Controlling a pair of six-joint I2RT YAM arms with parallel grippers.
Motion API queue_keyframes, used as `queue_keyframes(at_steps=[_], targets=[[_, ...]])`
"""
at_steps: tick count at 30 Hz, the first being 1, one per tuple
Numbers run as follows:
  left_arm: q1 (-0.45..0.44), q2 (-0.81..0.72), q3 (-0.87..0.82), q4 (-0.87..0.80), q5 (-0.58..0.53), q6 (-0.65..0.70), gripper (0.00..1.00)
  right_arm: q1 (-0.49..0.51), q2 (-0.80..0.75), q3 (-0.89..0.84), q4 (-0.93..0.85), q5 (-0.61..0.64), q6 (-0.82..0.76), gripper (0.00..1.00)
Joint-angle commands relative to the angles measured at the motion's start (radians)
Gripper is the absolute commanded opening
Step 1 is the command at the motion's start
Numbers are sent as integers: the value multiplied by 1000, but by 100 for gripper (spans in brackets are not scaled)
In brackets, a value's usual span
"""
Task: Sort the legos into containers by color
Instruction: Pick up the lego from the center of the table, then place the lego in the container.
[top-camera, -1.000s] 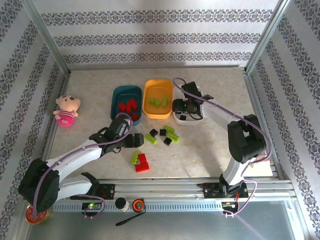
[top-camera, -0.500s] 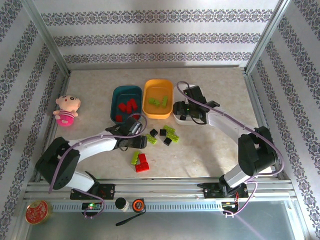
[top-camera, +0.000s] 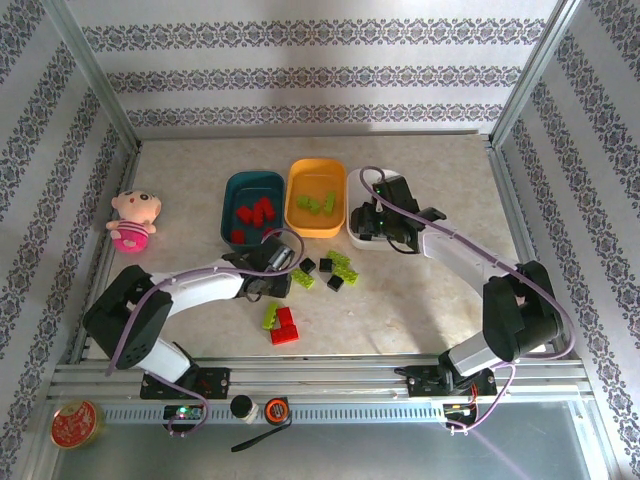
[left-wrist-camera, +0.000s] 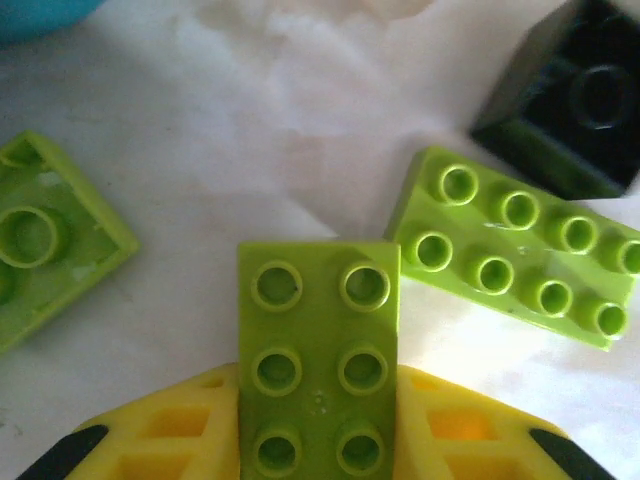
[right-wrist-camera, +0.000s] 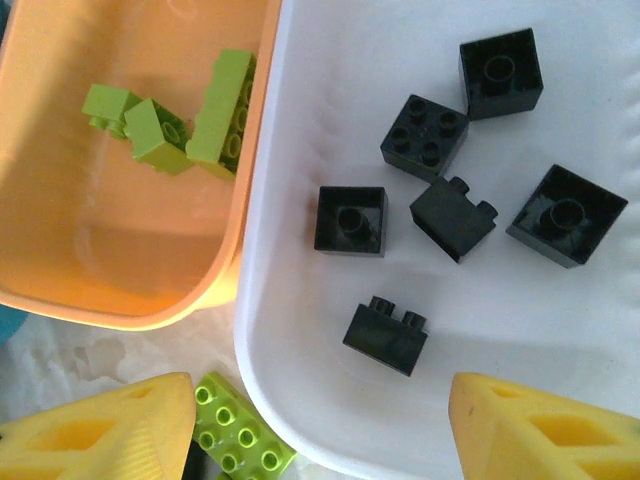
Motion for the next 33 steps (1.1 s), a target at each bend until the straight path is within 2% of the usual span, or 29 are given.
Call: queue_keyframes(at_steps=[1, 5, 9, 15, 23, 28, 33], targets=[[-12, -108, 5, -1, 29, -23, 28, -11, -38, -17, 21, 14, 22, 68], [3, -184, 79, -18, 9, -1, 28, -11, -54, -36, 36, 11, 31, 68], [54, -139, 197, 24, 31, 11, 28, -11, -72, -55, 49, -1, 48, 69], [112, 87, 416, 120, 72, 10, 28, -5, -116, -103, 55, -3, 59, 68], [169, 417, 720, 101, 71, 42, 28, -3, -213, -188, 45, -6, 68, 69], [183, 600, 928, 32, 45, 72, 28, -3, -246, -215, 40, -7, 72, 70], [194, 736, 1093, -14, 15, 77, 33, -1, -266, -233, 42, -12, 83, 70]])
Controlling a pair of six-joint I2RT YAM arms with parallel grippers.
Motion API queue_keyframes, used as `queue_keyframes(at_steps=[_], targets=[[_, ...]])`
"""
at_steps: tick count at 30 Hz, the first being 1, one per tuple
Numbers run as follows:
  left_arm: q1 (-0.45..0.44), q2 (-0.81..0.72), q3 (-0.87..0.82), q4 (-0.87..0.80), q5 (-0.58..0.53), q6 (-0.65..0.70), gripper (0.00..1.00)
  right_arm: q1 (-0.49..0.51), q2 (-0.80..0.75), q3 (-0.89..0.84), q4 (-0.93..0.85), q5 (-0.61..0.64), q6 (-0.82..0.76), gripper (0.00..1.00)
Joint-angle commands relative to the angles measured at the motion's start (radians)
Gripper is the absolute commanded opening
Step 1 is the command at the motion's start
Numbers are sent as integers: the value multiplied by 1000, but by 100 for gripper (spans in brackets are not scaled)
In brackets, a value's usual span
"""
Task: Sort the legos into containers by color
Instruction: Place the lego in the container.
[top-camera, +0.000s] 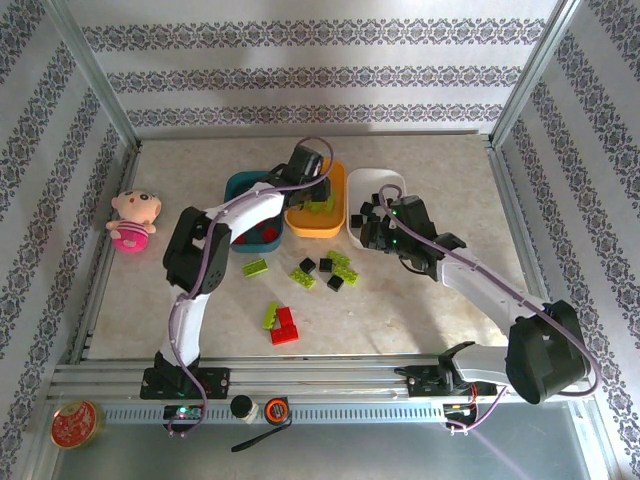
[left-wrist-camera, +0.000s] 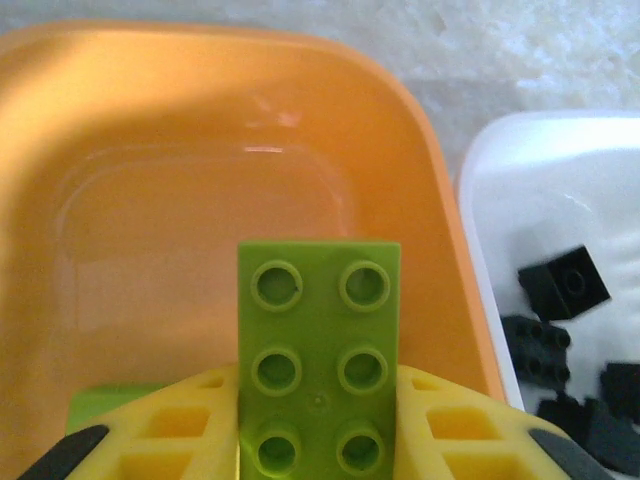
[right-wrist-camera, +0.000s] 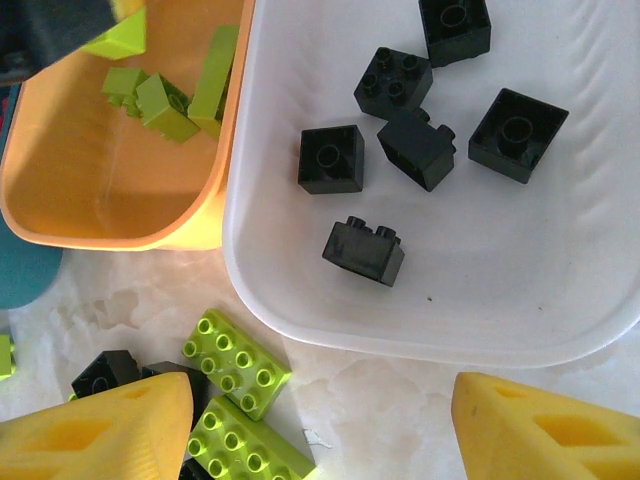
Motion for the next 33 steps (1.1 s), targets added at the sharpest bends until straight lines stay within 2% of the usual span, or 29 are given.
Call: queue_keyframes(at_steps=[1, 8, 13, 18, 23, 33], targets=[[17, 71, 115, -78, -32, 27, 34, -1, -26, -19, 1, -14, 24, 70], [21, 115, 197, -103, -10, 12, 54, 16, -55, -55, 13, -5, 36, 72], [18, 53, 170, -115, 22, -9, 61, 18, -75, -53, 14, -17, 38, 72], [10, -155, -101, 30, 88, -74, 69, 25, -77, -48, 26, -58, 26, 73], [3, -395, -400, 110, 135, -106, 71, 51, -65, -43, 28, -80, 11, 73], [-24, -885, -910, -45, 116, -125, 71, 99, -32, -47, 38, -73, 5, 73]])
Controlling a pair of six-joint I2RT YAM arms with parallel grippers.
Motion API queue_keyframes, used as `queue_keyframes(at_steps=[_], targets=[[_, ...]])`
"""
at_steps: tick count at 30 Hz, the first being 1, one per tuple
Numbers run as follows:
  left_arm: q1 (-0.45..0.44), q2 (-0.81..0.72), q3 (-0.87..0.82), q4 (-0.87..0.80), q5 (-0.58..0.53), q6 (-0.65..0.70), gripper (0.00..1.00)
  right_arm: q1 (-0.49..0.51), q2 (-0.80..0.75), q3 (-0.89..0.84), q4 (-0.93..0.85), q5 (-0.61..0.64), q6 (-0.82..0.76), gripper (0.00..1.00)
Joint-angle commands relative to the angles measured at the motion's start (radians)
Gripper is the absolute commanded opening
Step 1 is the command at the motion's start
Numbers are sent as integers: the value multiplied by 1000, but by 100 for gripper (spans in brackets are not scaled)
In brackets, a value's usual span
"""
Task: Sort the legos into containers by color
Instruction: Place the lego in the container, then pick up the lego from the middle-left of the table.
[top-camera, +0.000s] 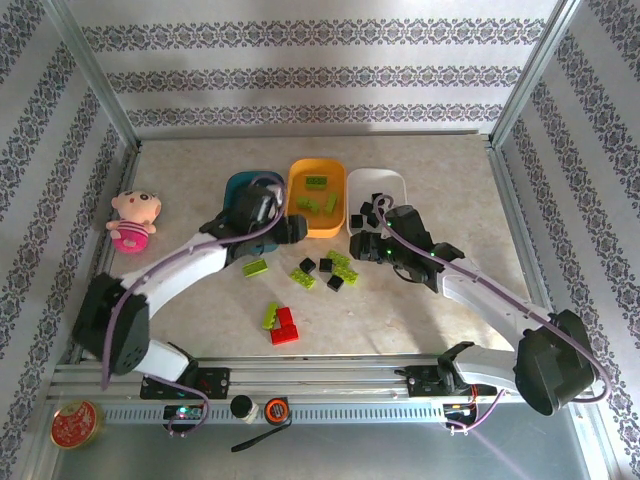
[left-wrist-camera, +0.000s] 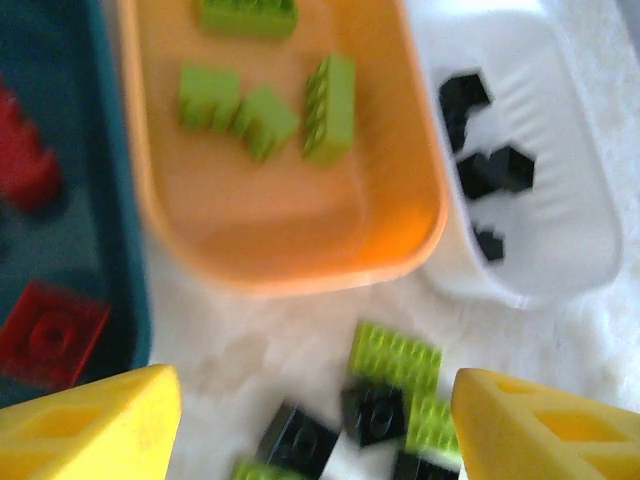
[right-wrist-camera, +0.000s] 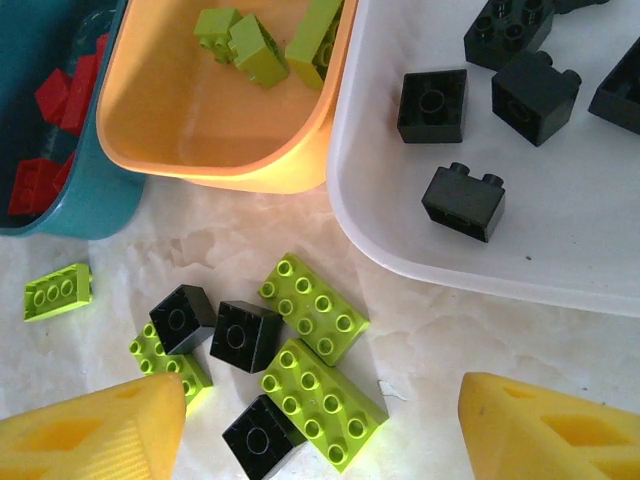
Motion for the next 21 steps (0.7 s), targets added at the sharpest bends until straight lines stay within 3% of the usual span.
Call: queue_keyframes(at_steps=[1, 7, 13, 21], targets=[[-10, -132, -124, -105, -4, -38, 71, 14, 21, -3, 17, -8, -9, 73], [-38, -311, -280, -229, -6, -95, 66, 23, 55, 12, 36, -12, -4, 73], [-110, -278, -322, -223, 34, -114, 66, 34, 72, 21, 42, -10, -2, 73], [-178, -327, -321, -380, 35, -130, 62, 34, 27, -4, 15, 22, -13, 73]])
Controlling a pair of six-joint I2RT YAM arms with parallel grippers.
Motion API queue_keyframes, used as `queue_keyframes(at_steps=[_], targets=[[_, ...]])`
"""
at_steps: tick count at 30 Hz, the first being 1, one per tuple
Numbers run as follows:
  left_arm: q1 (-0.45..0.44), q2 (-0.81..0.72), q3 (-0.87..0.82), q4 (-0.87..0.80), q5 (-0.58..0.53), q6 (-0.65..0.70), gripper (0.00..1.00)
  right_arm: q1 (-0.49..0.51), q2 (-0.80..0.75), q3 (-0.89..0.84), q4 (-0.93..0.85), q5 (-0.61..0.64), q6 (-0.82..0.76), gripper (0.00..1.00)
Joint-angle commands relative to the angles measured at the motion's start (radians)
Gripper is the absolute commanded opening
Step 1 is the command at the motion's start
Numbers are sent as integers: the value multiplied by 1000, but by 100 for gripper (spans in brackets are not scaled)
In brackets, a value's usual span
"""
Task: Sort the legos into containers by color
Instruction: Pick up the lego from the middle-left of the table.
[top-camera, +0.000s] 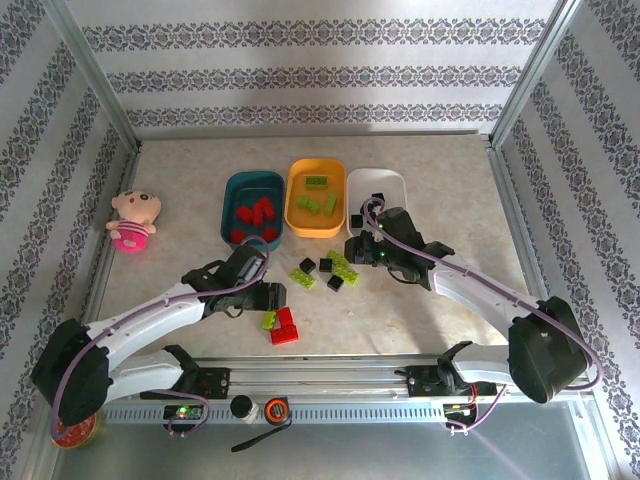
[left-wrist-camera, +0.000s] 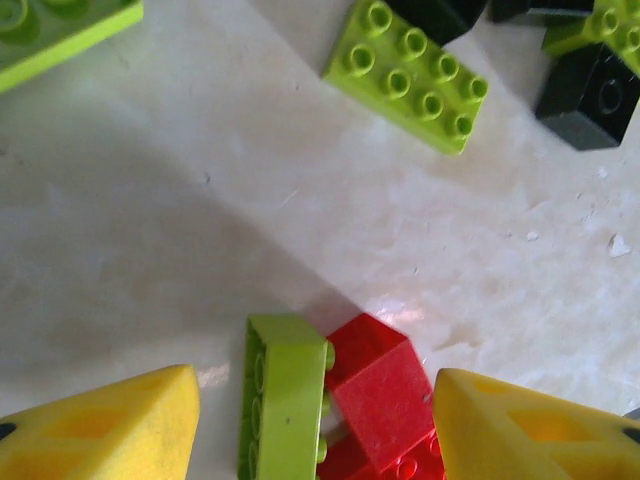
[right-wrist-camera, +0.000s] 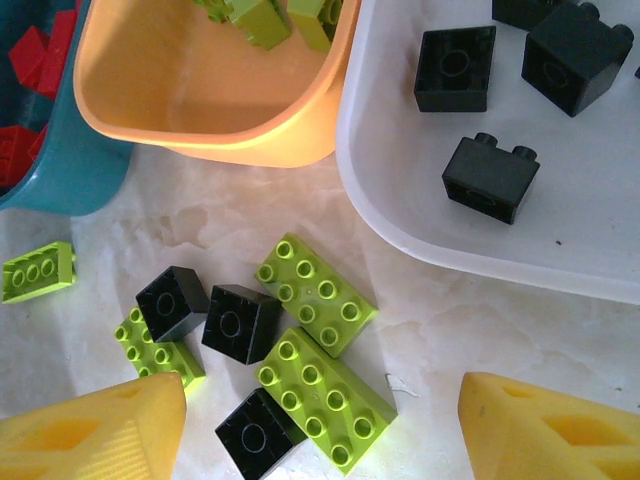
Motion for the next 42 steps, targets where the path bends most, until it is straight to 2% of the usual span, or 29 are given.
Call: queue_keyframes(at_steps=[1, 9, 15, 19, 24, 33, 38, 42], targets=[[-27, -52, -8, -115, 14, -30, 62, 8, -31, -5, -1, 25, -13, 73], [-73, -3, -54, -74, 45, -66, 55, 7, -22, -8, 6, 31, -12, 73], [-73, 67, -44, -65, 34, -35, 53, 2, -40, -18, 4, 36, -13, 73], [-73, 123, -24, -54, 5, -5, 45, -1, -48, -26, 4, 37, -9, 73], [-73, 176, 5, -36, -7, 19, 43, -7, -57, -29, 3, 34, -10, 73], [-71, 121, 30, -66, -54, 15, 20, -15, -65, -38, 0, 34, -13, 73], [-24, 64, 101, -79, -86, 33, 17, -18, -75, -43, 7, 37, -10, 73], [24, 122, 223, -5, -101, 87, 17, -20, -87, -48, 11, 49, -8, 73]])
